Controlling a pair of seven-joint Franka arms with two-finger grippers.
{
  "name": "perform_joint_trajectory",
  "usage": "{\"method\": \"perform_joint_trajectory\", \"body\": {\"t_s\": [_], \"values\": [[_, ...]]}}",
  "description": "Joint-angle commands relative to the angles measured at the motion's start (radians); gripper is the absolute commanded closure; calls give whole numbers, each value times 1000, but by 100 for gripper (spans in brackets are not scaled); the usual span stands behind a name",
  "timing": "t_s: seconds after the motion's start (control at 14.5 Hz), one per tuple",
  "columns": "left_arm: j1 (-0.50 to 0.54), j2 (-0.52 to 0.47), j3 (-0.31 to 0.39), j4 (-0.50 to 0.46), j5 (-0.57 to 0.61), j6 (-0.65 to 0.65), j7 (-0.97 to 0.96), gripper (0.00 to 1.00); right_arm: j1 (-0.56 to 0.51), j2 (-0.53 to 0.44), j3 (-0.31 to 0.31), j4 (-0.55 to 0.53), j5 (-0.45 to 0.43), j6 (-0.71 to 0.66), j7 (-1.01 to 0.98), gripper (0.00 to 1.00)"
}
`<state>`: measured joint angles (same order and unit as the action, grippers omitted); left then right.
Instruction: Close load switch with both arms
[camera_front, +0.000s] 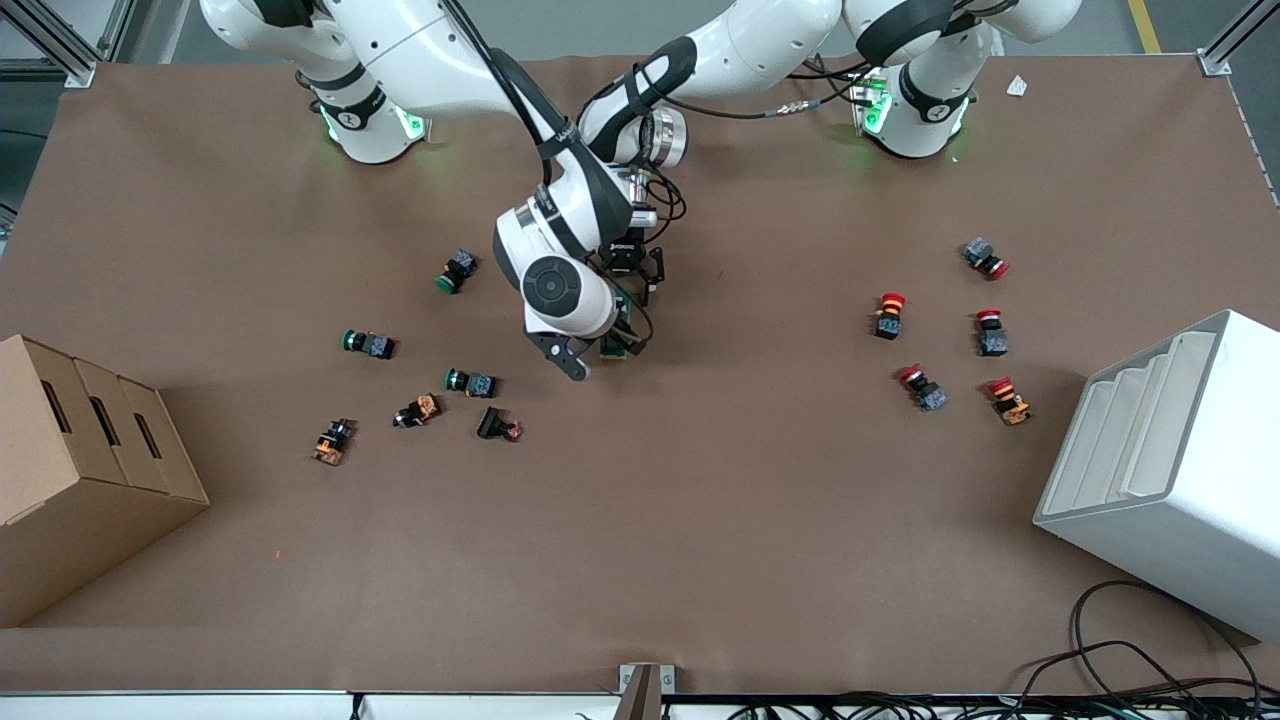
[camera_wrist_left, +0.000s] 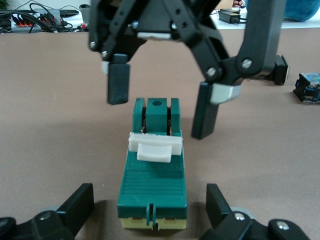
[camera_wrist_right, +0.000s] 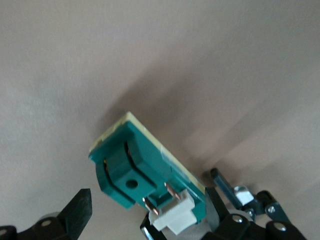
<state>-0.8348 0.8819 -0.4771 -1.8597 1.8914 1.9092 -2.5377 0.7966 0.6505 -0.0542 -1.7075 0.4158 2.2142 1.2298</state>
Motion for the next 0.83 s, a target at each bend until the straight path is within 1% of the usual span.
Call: {"method": "perform_joint_trajectory", "body": {"t_s": [0.0, 0.28, 0.48, 0.76], "values": [[-1, 51, 2, 5, 0, 13, 1, 1, 7, -17, 17, -26, 31, 38, -16, 0], [-1, 52, 2, 5, 0, 1, -1, 1, 22, -12, 20, -26, 31, 64, -15, 0], [-1, 52, 2, 5, -1, -1, -4, 1, 39, 9, 20, -24, 35, 96, -15, 0], [-1, 51, 2, 5, -2, -1, -6, 1, 35, 12, 20, -23, 35, 87, -39, 0]]}}
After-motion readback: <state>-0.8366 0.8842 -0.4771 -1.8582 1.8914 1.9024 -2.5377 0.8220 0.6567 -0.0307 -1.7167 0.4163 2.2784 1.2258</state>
